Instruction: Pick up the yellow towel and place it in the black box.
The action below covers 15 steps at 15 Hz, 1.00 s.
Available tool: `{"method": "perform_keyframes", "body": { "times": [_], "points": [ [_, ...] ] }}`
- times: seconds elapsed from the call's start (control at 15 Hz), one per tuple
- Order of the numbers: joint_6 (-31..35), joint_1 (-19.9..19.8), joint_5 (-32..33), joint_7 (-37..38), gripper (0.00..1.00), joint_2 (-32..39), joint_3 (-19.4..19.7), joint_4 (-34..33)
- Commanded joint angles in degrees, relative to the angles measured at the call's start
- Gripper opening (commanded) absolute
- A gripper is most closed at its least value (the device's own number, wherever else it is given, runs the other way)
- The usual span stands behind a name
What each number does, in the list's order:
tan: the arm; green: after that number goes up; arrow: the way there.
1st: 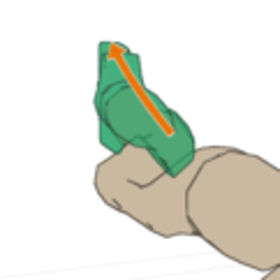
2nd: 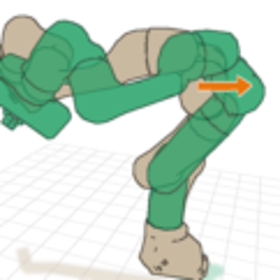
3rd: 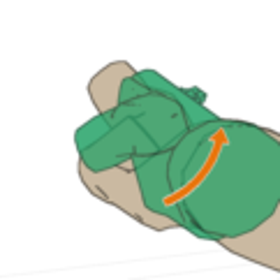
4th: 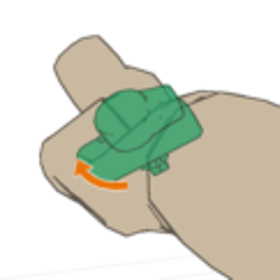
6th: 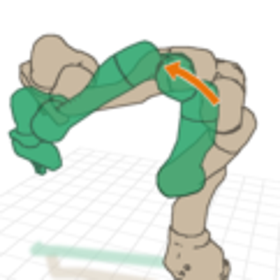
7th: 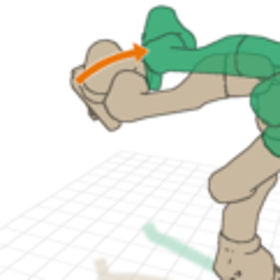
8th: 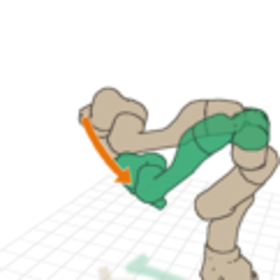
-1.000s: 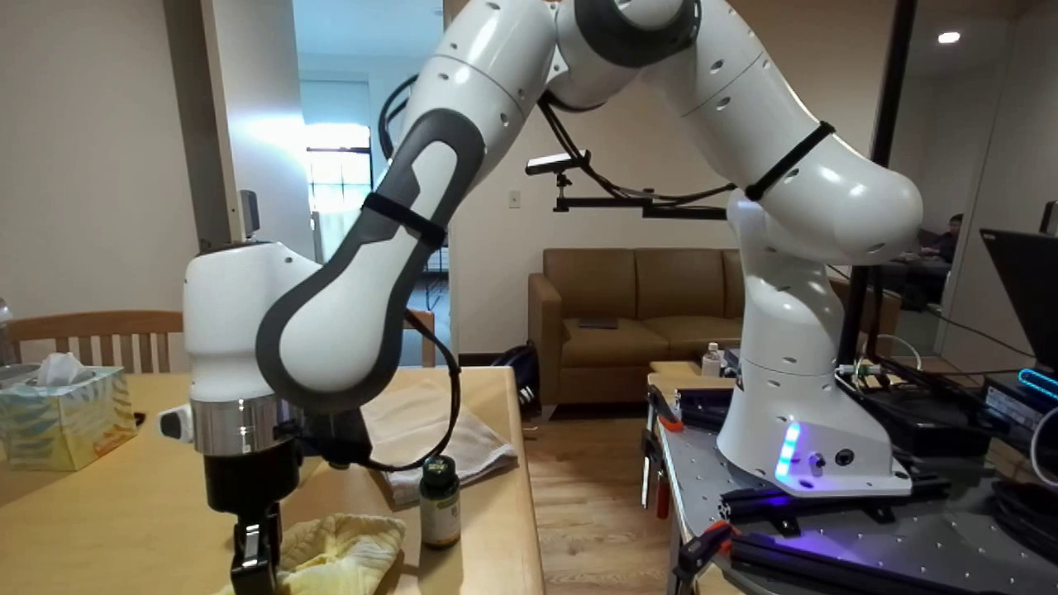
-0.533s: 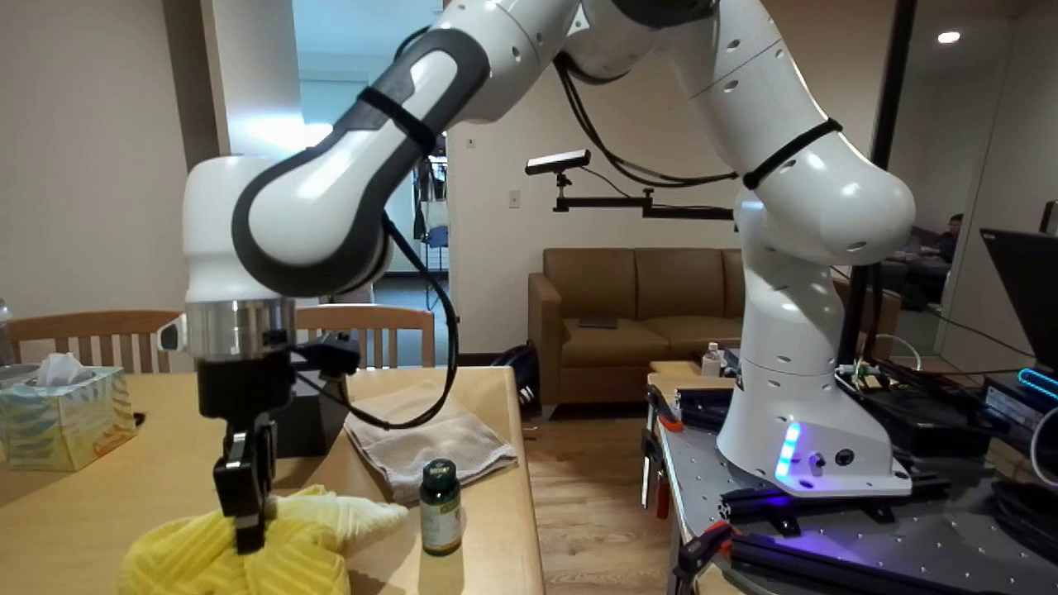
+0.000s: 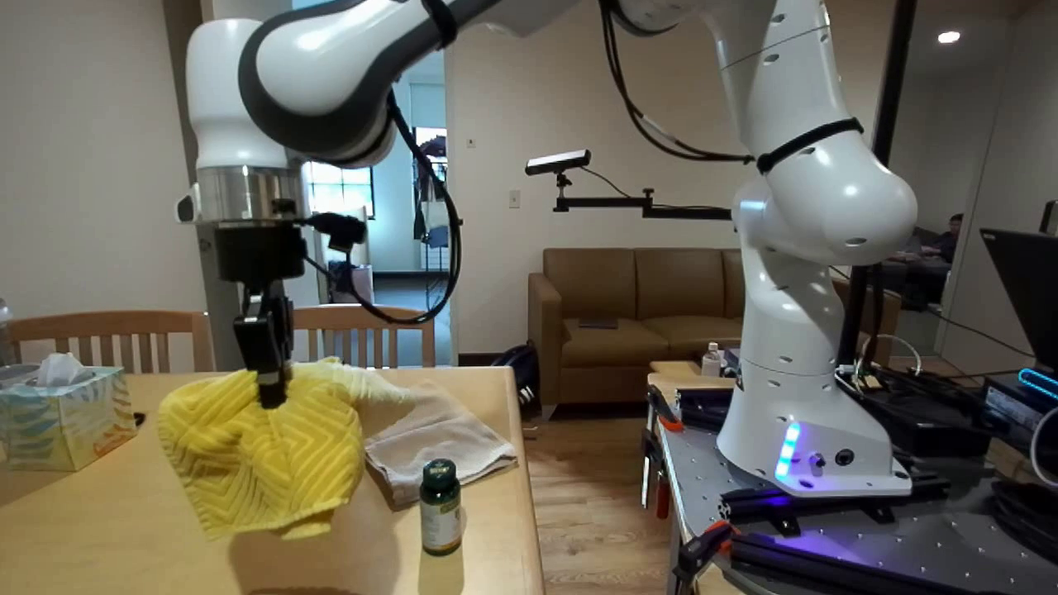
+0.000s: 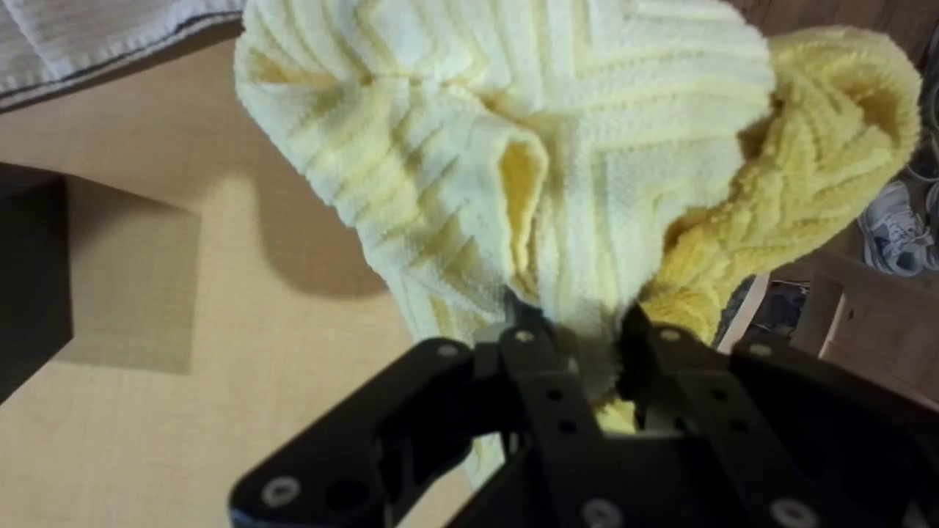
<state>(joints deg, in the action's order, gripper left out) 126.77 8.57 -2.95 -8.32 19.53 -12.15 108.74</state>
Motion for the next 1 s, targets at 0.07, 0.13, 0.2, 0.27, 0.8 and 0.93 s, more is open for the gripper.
{"method": "perform_keyframes", "body": {
  "times": [0.07, 0.13, 0.2, 0.27, 0.8, 0.93],
  "points": [
    [-7.9, -2.5, -3.7, -3.8, 0.07, -4.3, 1.2, -3.7],
    [-9.3, -3.3, -5.3, -5.4, 0.07, -4.2, 1.6, -5.2],
    [-10.9, -4.2, -7.1, -6.7, 0.07, -3.7, 2.0, -7.1],
    [-12.5, -5.2, -9.0, -8.1, 0.07, -3.2, 2.4, -9.1],
    [-21.4, -11.6, -17.8, -13.9, 0.07, 1.2, 6.2, -20.4],
    [-19.5, -10.8, -16.2, -12.4, 0.06, -0.2, 6.6, -18.1]
  ]
}}
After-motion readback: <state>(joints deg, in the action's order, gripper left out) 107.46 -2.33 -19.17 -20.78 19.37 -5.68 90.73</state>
